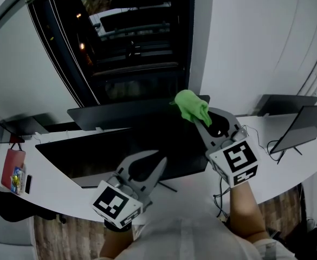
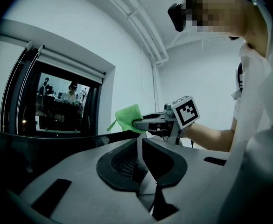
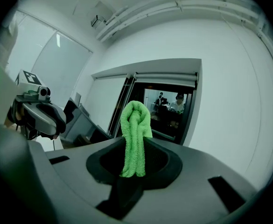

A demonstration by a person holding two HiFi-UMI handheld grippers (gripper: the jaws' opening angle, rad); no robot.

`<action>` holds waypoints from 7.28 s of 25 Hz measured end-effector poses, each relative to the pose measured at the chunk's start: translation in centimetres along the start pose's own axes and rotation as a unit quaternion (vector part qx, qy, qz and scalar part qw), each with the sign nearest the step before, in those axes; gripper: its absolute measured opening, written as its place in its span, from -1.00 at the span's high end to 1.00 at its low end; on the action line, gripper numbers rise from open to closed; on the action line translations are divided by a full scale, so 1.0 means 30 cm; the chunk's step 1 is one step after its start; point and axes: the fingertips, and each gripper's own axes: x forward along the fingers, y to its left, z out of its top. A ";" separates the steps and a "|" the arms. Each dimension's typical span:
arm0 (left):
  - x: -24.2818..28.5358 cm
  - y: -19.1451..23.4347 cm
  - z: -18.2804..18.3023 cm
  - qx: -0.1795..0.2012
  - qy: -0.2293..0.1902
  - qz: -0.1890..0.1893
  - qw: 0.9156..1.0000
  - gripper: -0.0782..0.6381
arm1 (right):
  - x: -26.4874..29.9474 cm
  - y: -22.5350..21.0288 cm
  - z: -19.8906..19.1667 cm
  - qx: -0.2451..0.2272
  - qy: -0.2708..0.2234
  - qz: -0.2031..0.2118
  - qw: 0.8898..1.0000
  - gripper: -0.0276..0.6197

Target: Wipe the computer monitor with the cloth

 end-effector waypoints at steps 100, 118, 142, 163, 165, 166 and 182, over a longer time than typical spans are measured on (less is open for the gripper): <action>0.167 -0.249 -0.097 -0.009 0.025 -0.076 0.997 0.67 | -0.203 -0.041 -0.551 0.037 0.076 -0.020 0.996 0.70; 0.199 -0.259 -0.148 -0.016 0.038 -0.086 0.995 0.67 | -0.209 0.043 -0.725 0.025 0.119 0.004 0.993 0.70; 0.193 -0.241 -0.189 -0.029 0.047 -0.082 0.995 0.67 | -0.203 0.176 -1.016 0.063 0.211 0.055 0.974 0.70; 0.172 -0.236 -0.224 -0.033 0.062 -0.072 0.995 0.67 | -0.217 0.276 -1.224 0.089 0.285 0.087 0.950 0.70; 0.172 -0.237 -0.226 -0.034 0.064 -0.070 0.995 0.67 | -0.219 0.283 -1.241 0.098 0.291 0.089 0.948 0.70; 0.171 -0.237 -0.227 -0.035 0.064 -0.070 0.995 0.67 | -0.219 0.287 -1.250 0.102 0.294 0.090 0.946 0.70; 0.152 -0.248 -0.253 -0.035 0.072 -0.064 0.995 0.67 | -0.250 0.359 -1.291 0.148 0.322 0.111 0.929 0.70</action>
